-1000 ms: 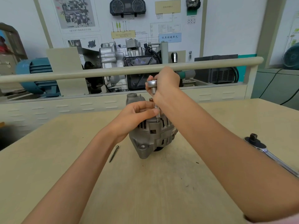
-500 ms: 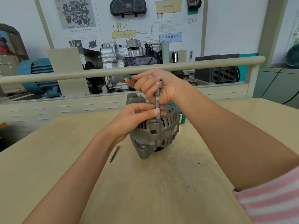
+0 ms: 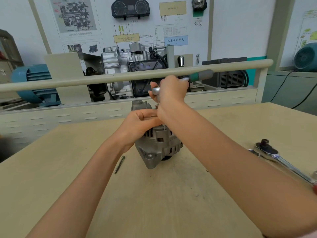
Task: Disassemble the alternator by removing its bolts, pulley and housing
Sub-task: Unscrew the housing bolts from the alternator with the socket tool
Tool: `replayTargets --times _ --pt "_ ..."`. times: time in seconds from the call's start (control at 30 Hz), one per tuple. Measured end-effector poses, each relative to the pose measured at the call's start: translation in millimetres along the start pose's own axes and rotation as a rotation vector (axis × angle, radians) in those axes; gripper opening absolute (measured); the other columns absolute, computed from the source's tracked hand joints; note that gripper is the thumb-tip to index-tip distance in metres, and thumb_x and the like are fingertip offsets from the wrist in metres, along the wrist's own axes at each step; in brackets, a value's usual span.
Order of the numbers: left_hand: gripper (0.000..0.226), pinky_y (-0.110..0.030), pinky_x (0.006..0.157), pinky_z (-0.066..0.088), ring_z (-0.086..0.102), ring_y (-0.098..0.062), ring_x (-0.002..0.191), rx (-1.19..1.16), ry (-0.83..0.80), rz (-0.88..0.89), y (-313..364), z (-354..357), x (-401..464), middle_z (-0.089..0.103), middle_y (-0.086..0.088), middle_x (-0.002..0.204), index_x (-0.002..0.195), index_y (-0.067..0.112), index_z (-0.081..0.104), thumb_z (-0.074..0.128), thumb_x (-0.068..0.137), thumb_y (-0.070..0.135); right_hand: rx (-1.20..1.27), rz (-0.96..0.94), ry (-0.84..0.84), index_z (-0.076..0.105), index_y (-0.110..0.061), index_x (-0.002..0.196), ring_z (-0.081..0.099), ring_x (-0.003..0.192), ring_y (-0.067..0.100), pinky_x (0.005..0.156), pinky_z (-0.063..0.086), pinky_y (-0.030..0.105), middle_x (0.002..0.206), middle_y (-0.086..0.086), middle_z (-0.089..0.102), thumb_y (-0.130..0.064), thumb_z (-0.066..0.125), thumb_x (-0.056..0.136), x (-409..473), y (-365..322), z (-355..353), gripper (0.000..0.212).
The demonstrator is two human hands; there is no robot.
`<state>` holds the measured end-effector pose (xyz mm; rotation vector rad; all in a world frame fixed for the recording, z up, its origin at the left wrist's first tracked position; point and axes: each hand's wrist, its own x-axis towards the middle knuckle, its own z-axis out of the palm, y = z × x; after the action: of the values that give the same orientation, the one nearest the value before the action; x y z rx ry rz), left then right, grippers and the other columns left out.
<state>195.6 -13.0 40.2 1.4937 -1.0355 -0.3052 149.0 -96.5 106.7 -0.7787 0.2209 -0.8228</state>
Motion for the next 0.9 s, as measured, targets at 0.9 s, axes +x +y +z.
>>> replayTargets --times 0.9 --pt "0.013 -0.011 0.071 0.050 0.071 -0.006 0.089 -0.025 -0.014 0.001 2.0 4.2 -2.0 0.076 0.003 0.090 0.079 0.026 0.079 0.070 0.070 0.030 0.081 0.832 -0.655 0.050 -0.006 0.083 0.043 0.029 0.003 0.028 0.022 0.010 0.041 -0.005 0.042 -0.014 0.030 0.100 27.1 -20.8 -22.8 0.027"
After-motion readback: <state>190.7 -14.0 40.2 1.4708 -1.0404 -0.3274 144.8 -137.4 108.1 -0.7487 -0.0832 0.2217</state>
